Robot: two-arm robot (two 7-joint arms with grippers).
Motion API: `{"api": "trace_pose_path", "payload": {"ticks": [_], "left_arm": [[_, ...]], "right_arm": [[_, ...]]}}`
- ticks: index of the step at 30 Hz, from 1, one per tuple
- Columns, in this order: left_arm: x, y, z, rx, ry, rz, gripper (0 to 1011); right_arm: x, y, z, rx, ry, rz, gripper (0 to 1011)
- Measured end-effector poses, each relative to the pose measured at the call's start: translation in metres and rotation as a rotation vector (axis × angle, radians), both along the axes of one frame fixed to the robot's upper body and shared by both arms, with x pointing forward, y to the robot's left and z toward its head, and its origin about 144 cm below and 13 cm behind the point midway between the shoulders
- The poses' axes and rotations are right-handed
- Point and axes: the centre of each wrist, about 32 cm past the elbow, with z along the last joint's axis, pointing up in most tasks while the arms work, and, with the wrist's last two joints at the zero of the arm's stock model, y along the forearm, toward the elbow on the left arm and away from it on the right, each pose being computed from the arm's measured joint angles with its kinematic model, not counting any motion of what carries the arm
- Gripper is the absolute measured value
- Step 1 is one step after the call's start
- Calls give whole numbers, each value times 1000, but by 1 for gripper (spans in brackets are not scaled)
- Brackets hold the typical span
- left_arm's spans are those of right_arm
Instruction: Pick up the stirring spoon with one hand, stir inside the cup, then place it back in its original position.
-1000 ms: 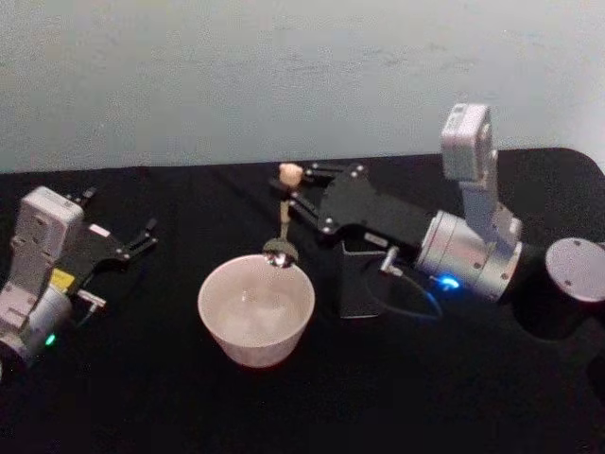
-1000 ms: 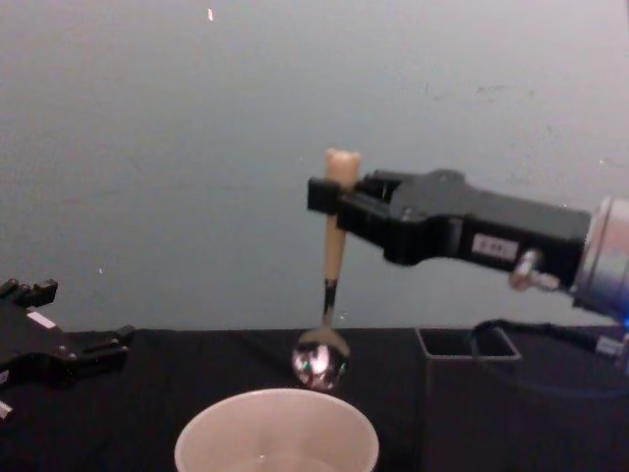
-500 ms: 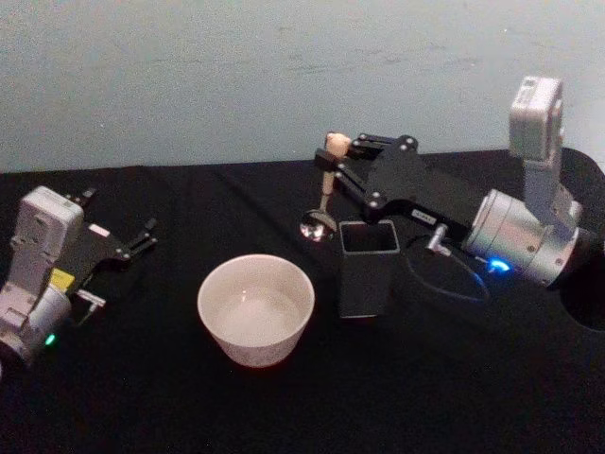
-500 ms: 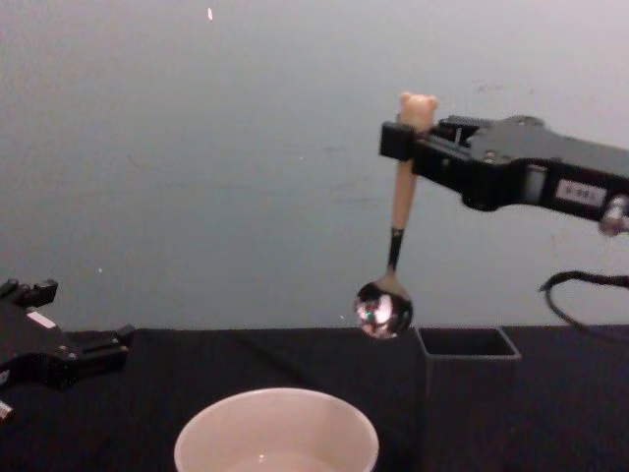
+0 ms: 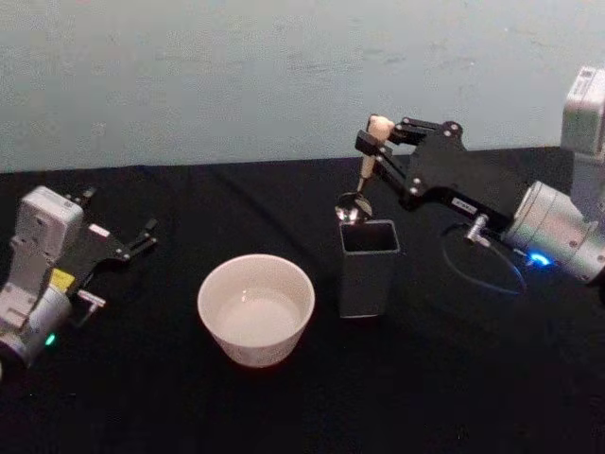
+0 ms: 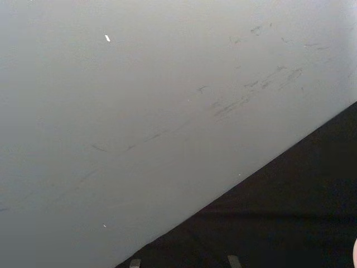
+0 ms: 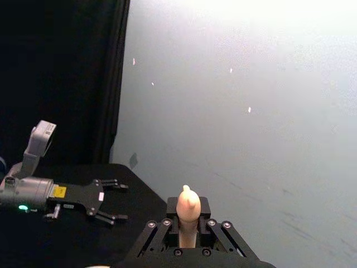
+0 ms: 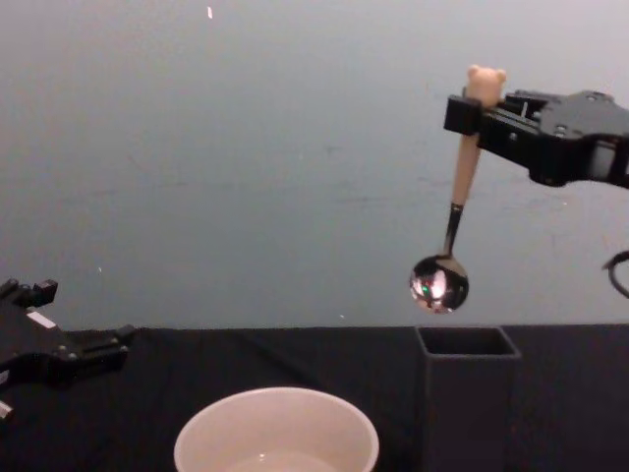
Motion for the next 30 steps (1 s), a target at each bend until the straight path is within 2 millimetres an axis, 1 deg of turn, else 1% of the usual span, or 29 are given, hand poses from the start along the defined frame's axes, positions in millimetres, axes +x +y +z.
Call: {"api": "trace_pose_path", "payload": {"ticks": [7,14,22,30], "left_arm": [[0,0,0,0,0,0,1001],[0,0,0,0,0,0,1001],[0,0,0,0,0,0,1002],[0,0,0,0,0,0,1002]], "right_arm": [[-2,-8,-7,-15,19,-16,188],[-1,-12,-14,-33,44,-26,188],[-2,-9,-26,-53,91,-42,188],[-9,-2,-42,-51,171,-97,188]]}}
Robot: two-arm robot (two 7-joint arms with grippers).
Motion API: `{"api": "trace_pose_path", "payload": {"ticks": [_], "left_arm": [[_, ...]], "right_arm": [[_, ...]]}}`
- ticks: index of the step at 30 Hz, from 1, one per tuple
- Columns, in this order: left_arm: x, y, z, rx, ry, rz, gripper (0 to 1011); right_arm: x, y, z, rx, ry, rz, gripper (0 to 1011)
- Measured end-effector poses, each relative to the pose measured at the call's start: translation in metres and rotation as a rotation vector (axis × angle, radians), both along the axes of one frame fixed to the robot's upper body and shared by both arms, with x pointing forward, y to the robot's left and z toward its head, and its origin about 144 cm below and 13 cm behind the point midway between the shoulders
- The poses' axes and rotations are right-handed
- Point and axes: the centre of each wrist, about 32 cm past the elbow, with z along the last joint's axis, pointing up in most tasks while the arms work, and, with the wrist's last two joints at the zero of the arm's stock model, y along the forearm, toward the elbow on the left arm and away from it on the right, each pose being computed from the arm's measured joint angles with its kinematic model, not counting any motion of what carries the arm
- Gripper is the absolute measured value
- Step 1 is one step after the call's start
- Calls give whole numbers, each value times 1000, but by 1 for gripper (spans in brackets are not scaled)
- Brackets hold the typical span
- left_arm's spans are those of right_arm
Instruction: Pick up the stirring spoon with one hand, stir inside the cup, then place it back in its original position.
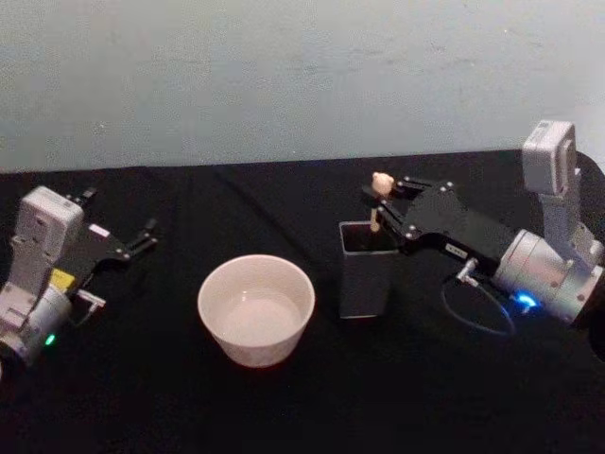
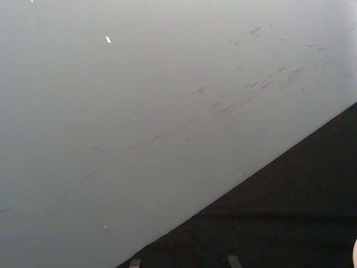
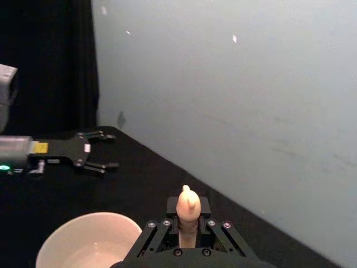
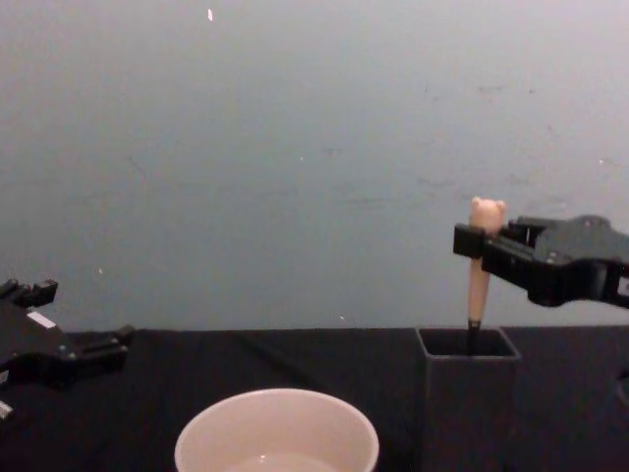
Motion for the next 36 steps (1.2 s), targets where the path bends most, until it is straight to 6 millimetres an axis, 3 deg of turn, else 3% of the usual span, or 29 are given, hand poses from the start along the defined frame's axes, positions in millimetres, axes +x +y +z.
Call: {"api": "trace_pose_path", "payload": {"ticks": [36], "left_arm": [[0,0,0,0,0,0,1001]], "right_arm": [[-13,16,-33,40,145,-158,188]]}}
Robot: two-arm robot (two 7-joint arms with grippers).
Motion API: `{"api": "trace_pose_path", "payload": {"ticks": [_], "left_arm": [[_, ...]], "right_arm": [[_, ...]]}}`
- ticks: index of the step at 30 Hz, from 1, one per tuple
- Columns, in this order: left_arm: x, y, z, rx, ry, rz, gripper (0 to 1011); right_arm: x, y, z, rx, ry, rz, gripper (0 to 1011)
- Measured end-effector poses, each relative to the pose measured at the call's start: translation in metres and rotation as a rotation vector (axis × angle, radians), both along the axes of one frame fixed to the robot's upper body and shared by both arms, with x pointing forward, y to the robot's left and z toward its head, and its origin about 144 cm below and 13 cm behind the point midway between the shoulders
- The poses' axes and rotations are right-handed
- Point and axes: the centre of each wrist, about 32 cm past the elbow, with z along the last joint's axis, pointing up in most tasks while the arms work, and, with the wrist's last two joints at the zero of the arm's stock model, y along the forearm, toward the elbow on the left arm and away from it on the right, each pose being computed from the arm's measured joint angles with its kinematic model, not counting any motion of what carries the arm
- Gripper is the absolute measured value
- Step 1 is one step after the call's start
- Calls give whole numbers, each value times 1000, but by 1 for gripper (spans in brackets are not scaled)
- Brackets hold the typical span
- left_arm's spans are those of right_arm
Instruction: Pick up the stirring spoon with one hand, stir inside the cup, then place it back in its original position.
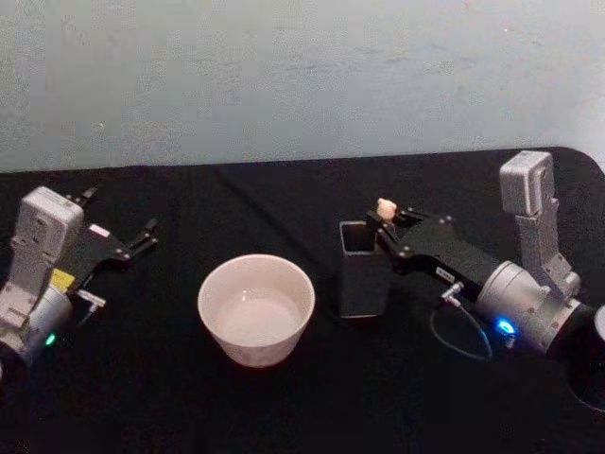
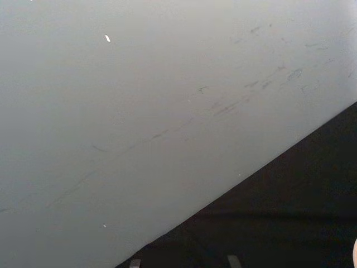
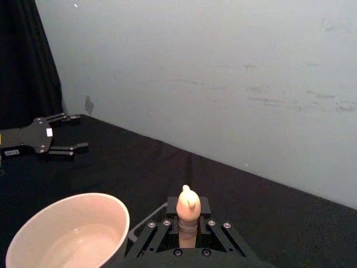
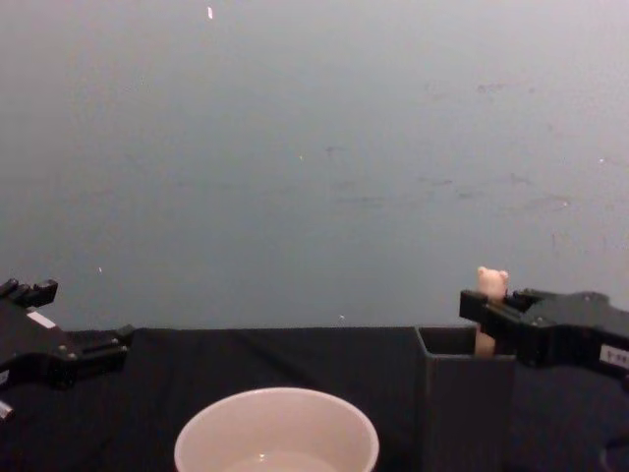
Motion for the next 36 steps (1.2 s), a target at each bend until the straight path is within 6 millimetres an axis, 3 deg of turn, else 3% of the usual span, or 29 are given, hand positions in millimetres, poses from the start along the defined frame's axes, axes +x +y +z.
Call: {"api": "trace_pose_path", "payload": {"ticks": [17,36], "left_arm": [[0,0,0,0,0,0,1001],[0,0,0,0,0,0,1001]], "right_arm": [[-1,2,-2,-13,13,-9,188],[-1,2,-1,-10,9,-6,768]]}}
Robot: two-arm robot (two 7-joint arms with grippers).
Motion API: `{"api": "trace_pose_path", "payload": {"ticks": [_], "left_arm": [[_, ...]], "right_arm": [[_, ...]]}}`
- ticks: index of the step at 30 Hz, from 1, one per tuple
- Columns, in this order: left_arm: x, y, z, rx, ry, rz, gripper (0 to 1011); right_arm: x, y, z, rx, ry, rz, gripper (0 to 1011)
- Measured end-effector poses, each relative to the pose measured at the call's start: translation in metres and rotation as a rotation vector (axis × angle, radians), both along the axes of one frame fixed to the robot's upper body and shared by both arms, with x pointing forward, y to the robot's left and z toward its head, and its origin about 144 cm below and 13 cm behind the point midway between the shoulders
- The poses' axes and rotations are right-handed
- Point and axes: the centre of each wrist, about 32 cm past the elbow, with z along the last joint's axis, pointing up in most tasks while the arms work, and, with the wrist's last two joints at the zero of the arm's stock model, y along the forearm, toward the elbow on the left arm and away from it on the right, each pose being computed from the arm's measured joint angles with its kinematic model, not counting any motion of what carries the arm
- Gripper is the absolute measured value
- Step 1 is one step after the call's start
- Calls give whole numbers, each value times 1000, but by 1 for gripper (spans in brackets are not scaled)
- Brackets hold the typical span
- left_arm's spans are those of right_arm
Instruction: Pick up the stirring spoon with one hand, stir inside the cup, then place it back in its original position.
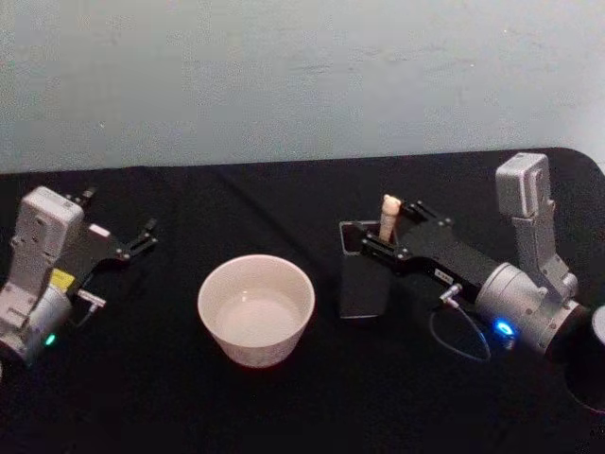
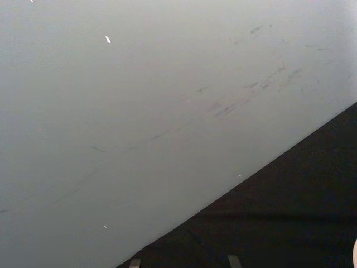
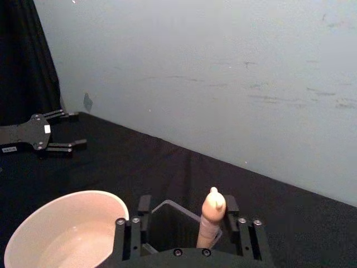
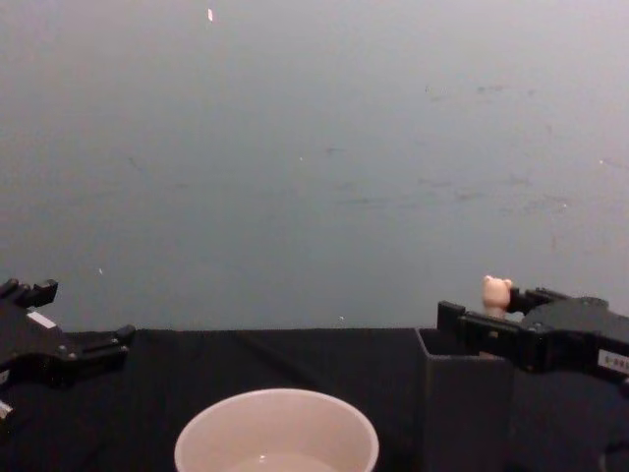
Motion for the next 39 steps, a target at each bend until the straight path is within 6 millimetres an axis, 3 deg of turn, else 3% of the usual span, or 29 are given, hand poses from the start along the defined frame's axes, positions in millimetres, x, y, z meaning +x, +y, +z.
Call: {"api": "trace_pose_path", "payload": {"ticks": [6,9,18,24,31,39], "left_arm": [[0,0,0,0,0,0,1001],[0,0,0,0,0,0,1001],[0,0,0,0,0,0,1002],[0,0,0,0,0,0,1001],[0,0,0,0,0,0,1001],[0,0,0,0,0,0,1001]], "right_arm": [[0,0,0,1,-1,1,959],[0,-1,2,6,-7,1,1002],[2,-5,27,57,-143,-14,1000],[2,-11,40,74,-236,-135,1000],[7,-21,23,14,-185,-305,1000],[9,-23,-7,-63,-54,-336,1000]]}}
